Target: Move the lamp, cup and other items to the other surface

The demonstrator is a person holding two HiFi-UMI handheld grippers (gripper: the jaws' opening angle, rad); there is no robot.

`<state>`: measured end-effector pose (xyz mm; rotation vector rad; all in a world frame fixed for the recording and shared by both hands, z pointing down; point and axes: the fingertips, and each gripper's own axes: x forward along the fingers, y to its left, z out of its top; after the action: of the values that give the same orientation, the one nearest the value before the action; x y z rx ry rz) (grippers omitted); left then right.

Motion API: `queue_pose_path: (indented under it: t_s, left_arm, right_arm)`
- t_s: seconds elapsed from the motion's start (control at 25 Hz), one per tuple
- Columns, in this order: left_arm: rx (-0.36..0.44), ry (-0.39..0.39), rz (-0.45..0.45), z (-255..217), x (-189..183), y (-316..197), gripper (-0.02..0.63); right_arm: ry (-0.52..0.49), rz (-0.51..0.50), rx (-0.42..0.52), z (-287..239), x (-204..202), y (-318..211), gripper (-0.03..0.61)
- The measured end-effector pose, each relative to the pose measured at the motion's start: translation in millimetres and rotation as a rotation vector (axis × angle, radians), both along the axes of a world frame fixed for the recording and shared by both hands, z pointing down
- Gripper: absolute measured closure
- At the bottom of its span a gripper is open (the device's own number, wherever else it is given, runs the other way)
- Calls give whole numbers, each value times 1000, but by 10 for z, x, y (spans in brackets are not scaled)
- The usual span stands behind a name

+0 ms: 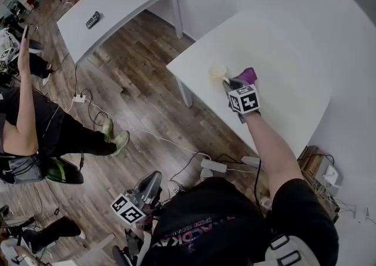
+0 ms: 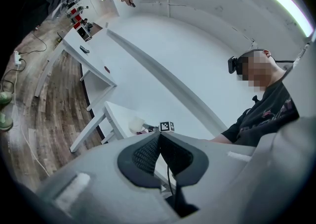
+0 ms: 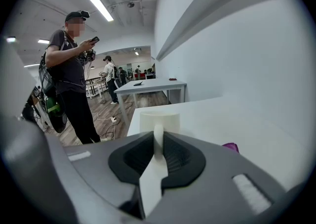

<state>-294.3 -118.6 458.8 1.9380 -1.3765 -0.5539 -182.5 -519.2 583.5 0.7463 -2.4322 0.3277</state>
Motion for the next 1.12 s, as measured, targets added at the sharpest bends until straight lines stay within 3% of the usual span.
queue_pose_path:
  t_s: [0.48,0.84,1.12]
  left_arm:
    - [22,23,67,-21,42,-150,618]
    - [-9,38,164,49,145,-216,618]
    - [3,41,253,45,120,-296,618]
  right_arm:
    - [-117,22,57,-597,9,113,529]
    - [-294,119,76,-1024,234,379,530]
    - [-329,170,114,-1243,390,571,531]
